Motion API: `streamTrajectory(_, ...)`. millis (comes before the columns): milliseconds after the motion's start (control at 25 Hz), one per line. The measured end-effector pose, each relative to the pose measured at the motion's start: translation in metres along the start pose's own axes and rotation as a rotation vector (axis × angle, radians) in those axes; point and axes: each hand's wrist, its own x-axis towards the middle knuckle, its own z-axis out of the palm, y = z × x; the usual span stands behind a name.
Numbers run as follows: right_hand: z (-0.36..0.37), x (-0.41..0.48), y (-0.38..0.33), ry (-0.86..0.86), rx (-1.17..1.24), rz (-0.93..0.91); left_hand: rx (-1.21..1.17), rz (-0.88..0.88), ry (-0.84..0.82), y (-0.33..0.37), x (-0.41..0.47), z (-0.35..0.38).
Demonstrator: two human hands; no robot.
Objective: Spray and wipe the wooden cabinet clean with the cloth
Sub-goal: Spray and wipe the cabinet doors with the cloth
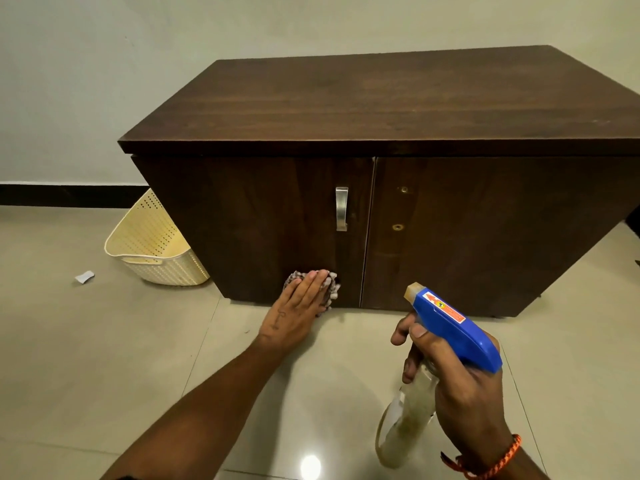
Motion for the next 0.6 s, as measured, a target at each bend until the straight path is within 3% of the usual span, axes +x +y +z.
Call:
streamTrajectory(200,0.003,0.006,0.010,0.012,-0.010,0.021,0.078,0.174,-0.031,-0.014,-0.002,0.011)
streamTrajectory(400,0.016,0.012,0.021,0.024,-0.018,0.007,0.153,0.620,-0.092,0.046,0.060,0.005)
streamTrajectory(600,0.015,0.013,0.021,0.035,-0.028,0.024,0.006,0.611,-0.041,0.039,0.064,0.004)
